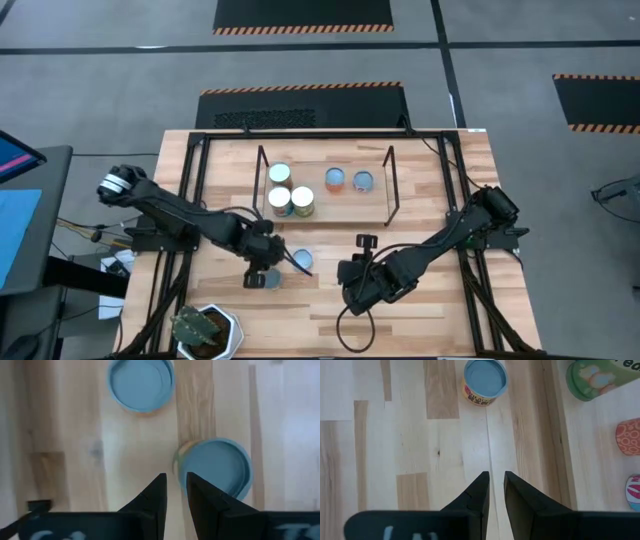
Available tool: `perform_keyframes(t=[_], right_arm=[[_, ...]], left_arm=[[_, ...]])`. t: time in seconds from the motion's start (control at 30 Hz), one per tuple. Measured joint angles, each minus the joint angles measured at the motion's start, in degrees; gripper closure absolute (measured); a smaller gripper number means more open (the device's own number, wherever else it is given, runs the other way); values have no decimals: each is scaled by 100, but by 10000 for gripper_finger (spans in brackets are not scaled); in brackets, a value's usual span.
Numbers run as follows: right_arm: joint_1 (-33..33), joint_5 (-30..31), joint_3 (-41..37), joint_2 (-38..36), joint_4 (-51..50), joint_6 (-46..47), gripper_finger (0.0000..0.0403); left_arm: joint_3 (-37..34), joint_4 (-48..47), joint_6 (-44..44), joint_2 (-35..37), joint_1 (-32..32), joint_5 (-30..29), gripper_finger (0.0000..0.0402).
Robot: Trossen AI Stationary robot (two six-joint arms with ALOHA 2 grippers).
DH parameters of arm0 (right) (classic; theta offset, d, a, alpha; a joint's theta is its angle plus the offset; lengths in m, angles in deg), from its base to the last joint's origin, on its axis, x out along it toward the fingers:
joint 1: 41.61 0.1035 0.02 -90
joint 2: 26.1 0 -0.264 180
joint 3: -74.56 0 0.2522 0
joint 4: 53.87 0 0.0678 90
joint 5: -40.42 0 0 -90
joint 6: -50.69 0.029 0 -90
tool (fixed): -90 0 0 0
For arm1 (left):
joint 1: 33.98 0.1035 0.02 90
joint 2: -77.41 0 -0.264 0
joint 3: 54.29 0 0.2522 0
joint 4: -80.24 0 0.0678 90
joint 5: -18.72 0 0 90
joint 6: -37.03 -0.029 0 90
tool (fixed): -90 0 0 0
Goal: Pick and place cans onto a shelf
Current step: Put the green canned goods on the shelf
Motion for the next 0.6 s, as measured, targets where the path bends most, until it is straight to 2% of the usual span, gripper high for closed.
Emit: perform_keyframes(t=[0.17, 0.6], right_arm=[[20, 2, 0, 0, -123, -15, 321], [28, 2, 2, 0, -194, -13, 321]], left_arm=[[0, 15, 146, -326, -177, 137, 341], [20, 80, 400, -840, -225, 6, 344]])
